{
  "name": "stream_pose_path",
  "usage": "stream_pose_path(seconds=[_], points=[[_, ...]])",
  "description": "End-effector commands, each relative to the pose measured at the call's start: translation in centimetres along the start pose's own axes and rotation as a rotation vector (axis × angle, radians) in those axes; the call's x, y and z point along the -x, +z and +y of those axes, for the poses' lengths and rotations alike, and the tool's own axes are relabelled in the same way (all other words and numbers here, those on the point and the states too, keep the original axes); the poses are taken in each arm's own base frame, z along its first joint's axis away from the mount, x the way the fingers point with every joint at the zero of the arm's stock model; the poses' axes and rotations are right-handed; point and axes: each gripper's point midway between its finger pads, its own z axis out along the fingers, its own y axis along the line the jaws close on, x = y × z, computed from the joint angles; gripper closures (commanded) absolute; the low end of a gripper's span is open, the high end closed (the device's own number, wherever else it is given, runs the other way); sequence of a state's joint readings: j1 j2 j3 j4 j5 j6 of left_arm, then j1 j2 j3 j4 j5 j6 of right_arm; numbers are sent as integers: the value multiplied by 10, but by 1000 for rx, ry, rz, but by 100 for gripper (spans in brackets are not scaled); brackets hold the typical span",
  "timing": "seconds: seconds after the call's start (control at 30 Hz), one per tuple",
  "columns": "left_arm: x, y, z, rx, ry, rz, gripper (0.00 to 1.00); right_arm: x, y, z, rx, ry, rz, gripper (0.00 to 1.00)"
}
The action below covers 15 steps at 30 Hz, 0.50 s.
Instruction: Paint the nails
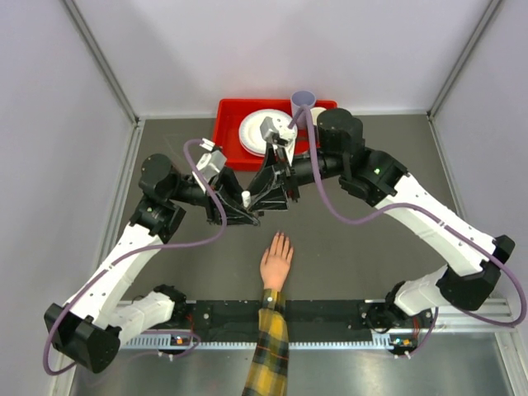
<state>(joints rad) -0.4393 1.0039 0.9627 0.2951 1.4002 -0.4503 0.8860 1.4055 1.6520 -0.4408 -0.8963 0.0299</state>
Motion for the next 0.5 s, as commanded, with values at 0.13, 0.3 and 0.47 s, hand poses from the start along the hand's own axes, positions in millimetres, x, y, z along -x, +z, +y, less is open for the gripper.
stream_pose_path(seconds=[0.13,0.3,0.47], points=[[13,0,-7,-22,96,-4,100,28,2,5,49,-57,-59,63],[15,1,-3,7,123,-11,100,25,0,5,34,-42,-46,91],[27,-8,38,284,143,-43,100,12,-8,-5,-79,-19,-39,100]])
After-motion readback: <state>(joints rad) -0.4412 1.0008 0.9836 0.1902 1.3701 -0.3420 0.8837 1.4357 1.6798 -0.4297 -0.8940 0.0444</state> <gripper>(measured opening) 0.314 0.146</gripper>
